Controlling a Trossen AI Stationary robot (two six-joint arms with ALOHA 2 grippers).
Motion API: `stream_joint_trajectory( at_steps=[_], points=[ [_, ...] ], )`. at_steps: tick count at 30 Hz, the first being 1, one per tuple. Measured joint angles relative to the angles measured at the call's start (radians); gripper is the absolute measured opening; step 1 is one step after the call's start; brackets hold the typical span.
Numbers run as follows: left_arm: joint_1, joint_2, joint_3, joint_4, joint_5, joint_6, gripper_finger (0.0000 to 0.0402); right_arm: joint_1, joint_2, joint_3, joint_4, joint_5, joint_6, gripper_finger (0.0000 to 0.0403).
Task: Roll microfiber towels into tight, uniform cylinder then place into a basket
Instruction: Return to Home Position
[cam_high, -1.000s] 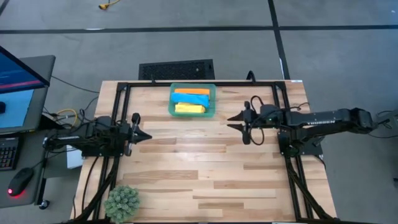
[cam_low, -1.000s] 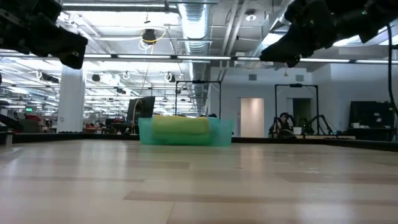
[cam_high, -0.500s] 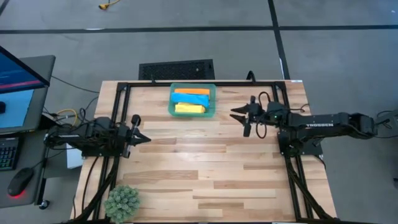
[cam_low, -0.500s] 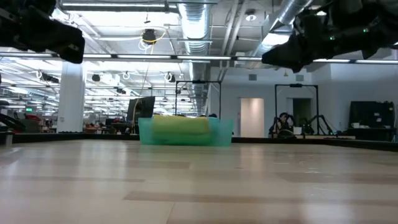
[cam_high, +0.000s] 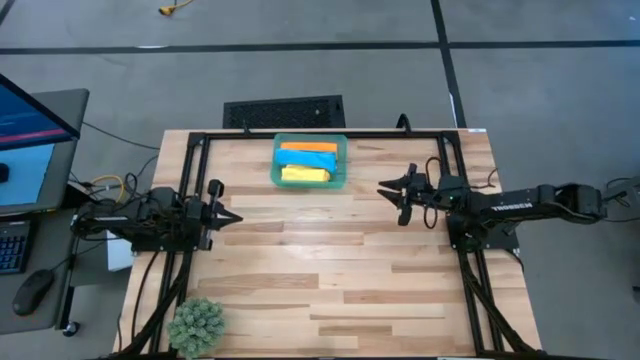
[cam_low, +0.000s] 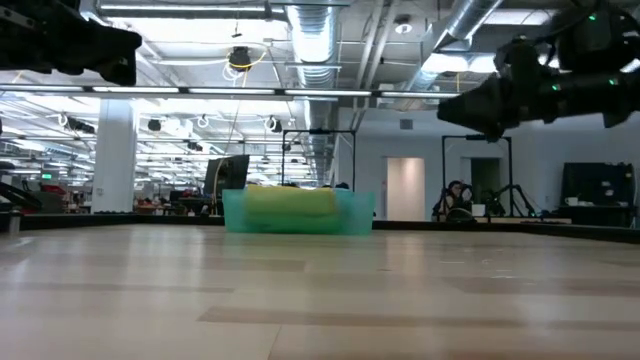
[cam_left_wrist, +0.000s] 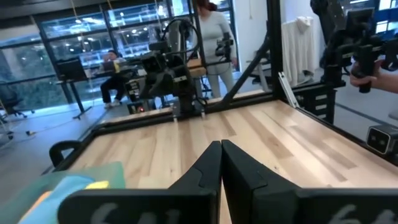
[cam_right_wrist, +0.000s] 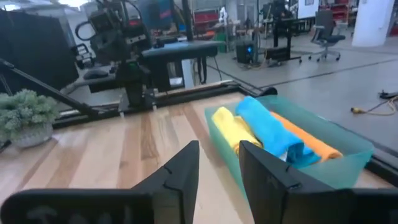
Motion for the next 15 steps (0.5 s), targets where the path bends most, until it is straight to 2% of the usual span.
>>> stream_joint_trajectory(
  at_steps=[3, 15],
  points=[
    [0.000, 0.000, 0.000, -0.018, 0.001, -0.018, 0.0000, 0.000, 0.001, -0.063, 0.086, 0.000, 0.028, 0.0134],
    [0.000, 0.000, 0.000, -0.088, -0.043, -0.048, 0.0000, 0.006, 0.003, -0.063, 0.070, 0.011, 0.014, 0.0134]
  ],
)
